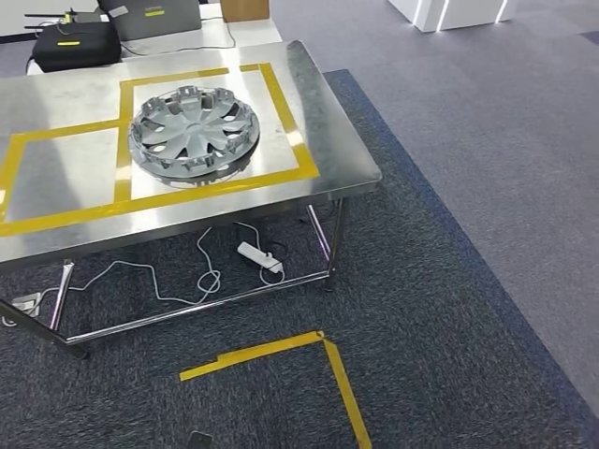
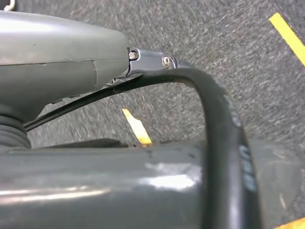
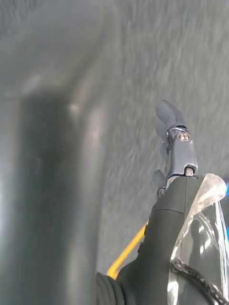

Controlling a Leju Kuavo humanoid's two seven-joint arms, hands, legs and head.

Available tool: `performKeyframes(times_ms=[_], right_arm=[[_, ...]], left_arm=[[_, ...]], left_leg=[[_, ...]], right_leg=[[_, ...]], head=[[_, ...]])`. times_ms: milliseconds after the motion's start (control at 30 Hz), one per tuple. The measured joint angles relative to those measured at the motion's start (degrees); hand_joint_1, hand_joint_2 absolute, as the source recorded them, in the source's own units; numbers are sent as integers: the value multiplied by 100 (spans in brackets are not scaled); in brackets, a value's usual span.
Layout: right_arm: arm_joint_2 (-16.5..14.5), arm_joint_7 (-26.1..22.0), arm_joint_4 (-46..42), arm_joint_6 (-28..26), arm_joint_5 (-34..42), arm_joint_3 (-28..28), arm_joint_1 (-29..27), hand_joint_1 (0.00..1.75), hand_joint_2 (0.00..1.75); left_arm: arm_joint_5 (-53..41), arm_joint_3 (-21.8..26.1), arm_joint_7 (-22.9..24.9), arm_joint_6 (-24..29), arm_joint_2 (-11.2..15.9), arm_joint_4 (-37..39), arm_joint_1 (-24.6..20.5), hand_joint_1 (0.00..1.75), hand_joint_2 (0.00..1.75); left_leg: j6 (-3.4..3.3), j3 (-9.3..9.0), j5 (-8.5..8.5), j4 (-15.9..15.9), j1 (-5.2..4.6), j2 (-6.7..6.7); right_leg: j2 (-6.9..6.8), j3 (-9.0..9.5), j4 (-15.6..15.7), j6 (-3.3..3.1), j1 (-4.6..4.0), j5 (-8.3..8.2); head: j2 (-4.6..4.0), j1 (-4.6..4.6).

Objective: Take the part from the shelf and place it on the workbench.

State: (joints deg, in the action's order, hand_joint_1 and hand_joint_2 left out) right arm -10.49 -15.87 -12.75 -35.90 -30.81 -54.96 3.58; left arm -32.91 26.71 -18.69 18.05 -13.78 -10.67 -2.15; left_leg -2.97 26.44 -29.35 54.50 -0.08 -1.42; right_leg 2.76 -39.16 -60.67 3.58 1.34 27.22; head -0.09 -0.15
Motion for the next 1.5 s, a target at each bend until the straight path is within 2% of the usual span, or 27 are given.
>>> performKeyframes(times_ms=[67, 100, 167, 200, 233, 300, 333, 367, 400, 467, 533, 567, 633, 700, 767, 833, 900, 967, 1033, 1100, 1133, 1200, 1300, 1333, 1400, 1433, 1500], right_arm=[[-26, 83, 9, 9, -70, 8, 21, 0, 0], [-29, 100, 13, 33, -97, 14, 26, 0, 0], [-31, 104, 17, 93, -138, 23, 21, 0, 0], [-31, 96, 19, 125, -155, 28, 19, 0, 0], [-31, 87, 20, 150, -173, 37, 22, 0, 0], [-31, 68, 21, 188, -203, 63, 48, 0, 0], [-31, 63, 22, 197, -209, 74, 61, 0, 0], [-31, 66, 24, 203, -213, 81, 63, 0, 0], [-32, 80, 27, 207, -214, 83, 55, 0, 0], [-40, 123, 31, 213, -214, 81, 20, 0, 0], [-56, 147, 33, 230, -219, 79, 1, 0, 0], [-64, 148, 34, 242, -223, 79, -1, 0, 0], [-79, 146, 35, 260, -229, 80, -4, 0, 0], [-80, 141, 36, 269, -230, 80, -8, 0, 0], [-81, 134, 36, 278, -234, 80, -1, 0, 0], [-85, 128, 38, 281, -240, 80, 13, 0, 0], [-90, 122, 40, 284, -253, 81, 7, 0, 0], [-92, 121, 43, 296, -286, 82, -7, 0, 0], [-92, 123, 44, 325, -350, 93, 2, 0, 0], [-92, 127, 46, 363, -430, 130, 5, 0, 0], [-92, 130, 47, 376, -461, 151, -6, 0, 0], [-92, 134, 50, 387, -491, 187, -30, 0, 0], [-93, 131, 51, 395, -522, 227, -4, 0, 0], [-94, 120, 51, 408, -553, 242, 8, 0, 0], [-97, 64, 51, 457, -647, 292, 4, 0, 0], [-99, 18, 52, 488, -691, 321, -8, 0, 0], [-111, -92, 53, 551, -744, 370, 3, 0, 0]], left_arm=[[13, 5, -15, -1, 1, 0, 18, 0, 0], [23, 9, -26, -3, 2, 0, 21, 0, 0], [38, 15, -41, -34, 3, 0, 13, 0, 0], [37, 18, -43, -63, 2, 0, 8, 0, 0], [34, 20, -42, -94, 1, -1, 4, 0, 0], [27, 26, -42, -135, -7, -1, 2, 0, 0], [25, 31, -43, -146, -10, -1, -2, 0, 0], [25, 36, -44, -155, -14, -1, -7, 0, 0], [27, 42, -48, -162, -13, -1, -12, 0, 0], [30, 49, -65, -174, -7, -1, -5, 0, 0], [33, 61, -88, -174, 9, 0, 18, 0, 0], [37, 70, -96, -169, 16, 0, 24, 0, 0], [40, 86, -101, -150, 25, -1, 26, 0, 0], [40, 90, -100, -113, 26, -2, 23, 0, 0], [40, 92, -94, -75, 23, -1, 23, 0, 0], [38, 95, -77, -62, 17, 0, 21, 0, 0], [22, 98, -59, -58, 11, -1, 13, 0, 0], [-1, 101, -51, -57, 6, -1, 10, 0, 0], [-3, 108, -50, -54, 9, 0, 29, 0, 0], [30, 136, -51, -43, 16, 0, 52, 0, 0], [47, 154, -52, -37, 17, 0, 58, 0, 0], [65, 181, -52, -28, 17, 0, 61, 0, 0], [87, 201, -56, -20, 14, -1, 65, 0, 0], [114, 216, -57, -13, 14, -2, 65, 0, 0], [205, 271, -58, 16, 11, -2, 63, 0, 0], [249, 308, -55, 31, 13, -2, 60, 0, 0], [289, 376, -44, 48, 22, -2, 68, 0, 0]], left_leg=[[-32, 178, 121, 12, -35, 190], [-35, 275, 186, 25, -49, 282], [-30, 484, 310, 66, -67, 450], [-21, 578, 363, 93, -73, 520], [-5, 650, 409, 118, -81, 580], [38, 739, 489, 175, -93, 696], [62, 773, 533, 189, -93, 755], [89, 804, 580, 198, -88, 817], [122, 844, 606, 203, -80, 840], [203, 929, 429, 366, -44, 626], [278, 1106, -50, 971, -1, 302], [303, 1216, -275, 1375, 10, 230], [340, 1279, -420, 1837, 28, 192], [367, 973, -165, 1474, 65, 163], [388, 567, 45, 813, 112, -70], [359, 423, 31, 524, 130, -275], [276, 463, 13, 498, 125, -216], [184, 499, 45, 470, 122, -83], [116, 543, 86, 456, 100, 78], [75, 603, 121, 458, 58, 251], [62, 629, 139, 459, 38, 332], [53, 663, 171, 459, 4, 463], [93, 675, 212, 468, -35, 632], [119, 675, 223, 470, -38, 685], [184, 666, 254, 459, -27, 783], [224, 668, 240, 474, -17, 754], [305, 757, 13, 723, 4, 508]], right_leg=[[-202, -169, -771, 5, -13, 575], [-236, -182, -1101, 10, -12, 648], [-278, 10, -1322, 12, -13, 374], [-325, 251, -1145, 1, -17, 192], [-428, 610, -774, -22, -29, 126], [-631, 1358, 217, -69, -68, 289], [-675, 1575, 569, -89, -88, 401], [-645, 1647, 780, -105, -99, 453], [-589, 1620, 837, -135, -90, 452], [-493, 1543, 882, -227, -68, 375], [-401, 1448, 860, -309, -55, 291], [-346, 1396, 829, -327, -54, 258], [-214, 1283, 735, -317, -47, 210], [-77, 1172, 616, -290, -25, 194], [55, 1048, 478, -236, -3, 204], [182, 913, 367, -155, 7, 192], [268, 795, 330, -73, 21, 157], [98, 656, 182, -20, 22, 250], [-161, 371, -388, 1, 9, 575], [-232, 52, -1114, 9, 6, 890], [-240, 2, -1283, 3, 4, 924], [-295, 273, -931, -46, -16, 704], [-636, 948, 185, -175, -106, 384], [-699, 1020, 340, -207, -136, 367], [-608, 988, 380, -261, -159, 321], [-556, 983, 403, -291, -152, 275], [-446, 968, 448, -364, -123, 169]], head=[[0, 27], [0, 26], [0, 26], [0, 26], [0, 27], [0, 25], [0, 24], [0, 27], [0, 31], [0, 21], [0, 2], [0, 1], [0, 3], [0, 3], [0, -3], [0, -14], [0, -14], [0, 15], [0, 54], [0, 68], [0, 67], [0, 68], [0, 63], [0, 61], [0, 63], [0, 61], [0, 55]])
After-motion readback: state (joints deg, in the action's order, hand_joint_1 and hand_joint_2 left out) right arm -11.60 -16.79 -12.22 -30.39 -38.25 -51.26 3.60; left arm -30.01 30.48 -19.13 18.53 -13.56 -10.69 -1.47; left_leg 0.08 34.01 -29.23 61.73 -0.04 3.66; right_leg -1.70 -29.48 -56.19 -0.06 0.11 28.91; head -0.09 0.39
